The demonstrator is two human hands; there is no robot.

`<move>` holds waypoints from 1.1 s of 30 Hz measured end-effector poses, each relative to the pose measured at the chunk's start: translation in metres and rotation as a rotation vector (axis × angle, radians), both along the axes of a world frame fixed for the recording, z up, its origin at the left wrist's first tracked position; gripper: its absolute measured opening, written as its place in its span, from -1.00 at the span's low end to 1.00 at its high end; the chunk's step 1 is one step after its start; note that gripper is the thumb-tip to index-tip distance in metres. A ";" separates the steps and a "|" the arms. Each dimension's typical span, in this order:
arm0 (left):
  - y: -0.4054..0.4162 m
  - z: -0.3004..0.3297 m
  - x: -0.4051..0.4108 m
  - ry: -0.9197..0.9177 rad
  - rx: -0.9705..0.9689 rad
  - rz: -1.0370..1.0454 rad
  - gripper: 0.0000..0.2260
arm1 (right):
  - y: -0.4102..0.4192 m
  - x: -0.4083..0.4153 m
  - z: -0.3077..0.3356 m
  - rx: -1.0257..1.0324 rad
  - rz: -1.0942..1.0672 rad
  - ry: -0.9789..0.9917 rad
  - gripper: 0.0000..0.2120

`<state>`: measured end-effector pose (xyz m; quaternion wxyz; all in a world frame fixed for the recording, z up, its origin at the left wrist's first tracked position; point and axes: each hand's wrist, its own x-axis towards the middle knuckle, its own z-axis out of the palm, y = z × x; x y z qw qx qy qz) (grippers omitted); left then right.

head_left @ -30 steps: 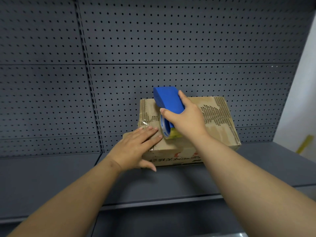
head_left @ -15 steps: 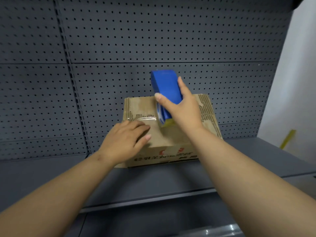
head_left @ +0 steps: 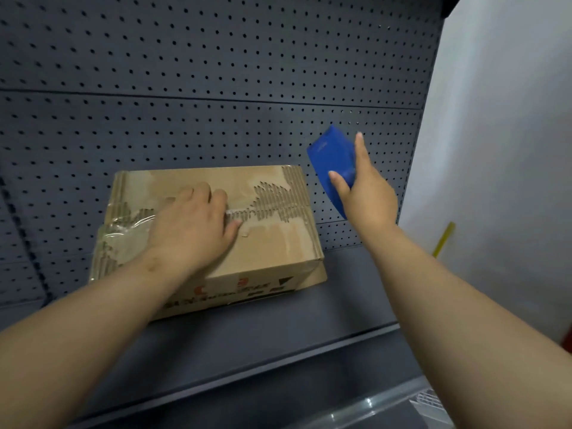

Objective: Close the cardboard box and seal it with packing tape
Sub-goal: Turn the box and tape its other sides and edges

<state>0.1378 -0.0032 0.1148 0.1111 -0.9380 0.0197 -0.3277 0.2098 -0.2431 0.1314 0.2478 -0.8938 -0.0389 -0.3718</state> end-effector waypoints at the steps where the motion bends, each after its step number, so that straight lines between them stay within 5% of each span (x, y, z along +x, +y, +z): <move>1: -0.001 0.002 0.004 -0.006 -0.002 0.010 -0.58 | -0.008 0.007 -0.009 0.001 -0.029 0.039 -0.32; 13: -0.005 0.011 0.029 -0.039 0.032 0.106 -0.54 | -0.045 0.081 -0.133 -0.291 -0.029 0.500 -0.32; 33: -0.001 0.011 0.038 -0.082 0.025 0.070 -0.56 | -0.068 0.126 -0.159 -0.631 -0.039 0.503 -0.48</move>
